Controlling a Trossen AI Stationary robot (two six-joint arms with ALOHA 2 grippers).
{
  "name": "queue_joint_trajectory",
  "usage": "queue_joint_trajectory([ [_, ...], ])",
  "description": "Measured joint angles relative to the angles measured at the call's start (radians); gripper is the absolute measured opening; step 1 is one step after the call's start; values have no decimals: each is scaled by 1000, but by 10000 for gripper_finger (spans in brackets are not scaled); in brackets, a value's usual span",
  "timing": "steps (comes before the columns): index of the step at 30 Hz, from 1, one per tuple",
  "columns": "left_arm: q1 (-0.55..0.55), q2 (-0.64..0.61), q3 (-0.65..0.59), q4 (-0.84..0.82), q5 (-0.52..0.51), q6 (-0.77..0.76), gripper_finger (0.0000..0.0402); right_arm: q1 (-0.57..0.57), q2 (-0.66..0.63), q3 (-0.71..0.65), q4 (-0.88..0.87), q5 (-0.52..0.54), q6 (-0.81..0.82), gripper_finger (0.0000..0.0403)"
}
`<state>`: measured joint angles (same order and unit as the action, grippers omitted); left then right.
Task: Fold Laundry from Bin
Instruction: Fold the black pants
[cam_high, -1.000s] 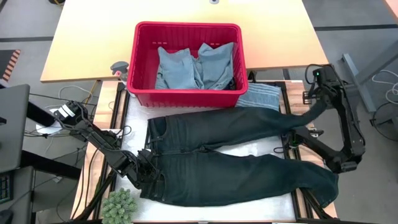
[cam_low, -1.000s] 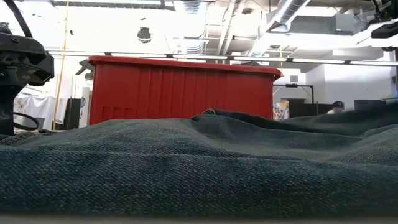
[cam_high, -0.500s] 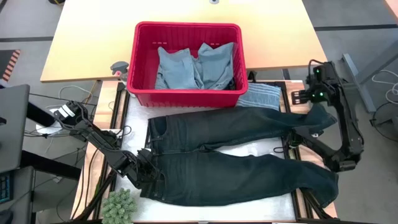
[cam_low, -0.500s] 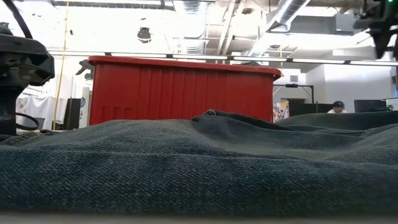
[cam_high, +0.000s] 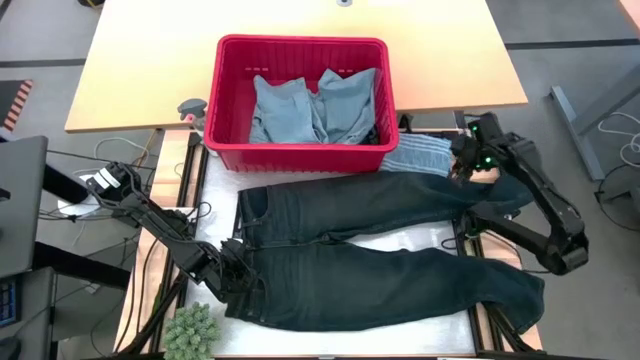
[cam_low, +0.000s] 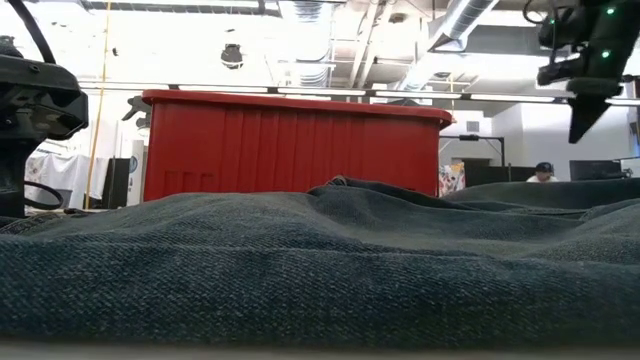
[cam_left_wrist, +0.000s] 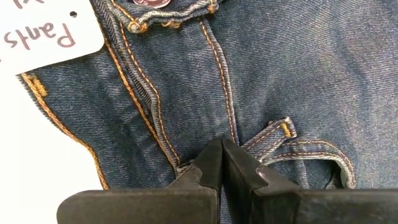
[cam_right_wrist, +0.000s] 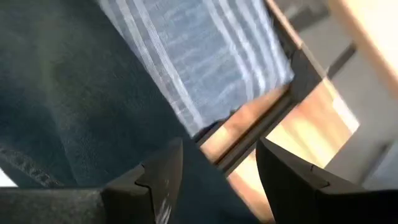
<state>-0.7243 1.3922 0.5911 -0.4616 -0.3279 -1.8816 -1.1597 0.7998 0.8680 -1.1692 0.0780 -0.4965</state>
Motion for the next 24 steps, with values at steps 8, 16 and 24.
queue_joint_trajectory([
  [8, 2, 0, 0, 9, 2, -14, 0, 160, 122, -127, 67, 16, 283, 228],
  [16, 1, -55, 142, 70, -126, 105, 0, 340, 239, -89, 63, 34, 298, 228],
  [24, 158, -39, 399, -273, -290, 248, 0, 438, 240, -89, 56, 36, 305, 228],
])
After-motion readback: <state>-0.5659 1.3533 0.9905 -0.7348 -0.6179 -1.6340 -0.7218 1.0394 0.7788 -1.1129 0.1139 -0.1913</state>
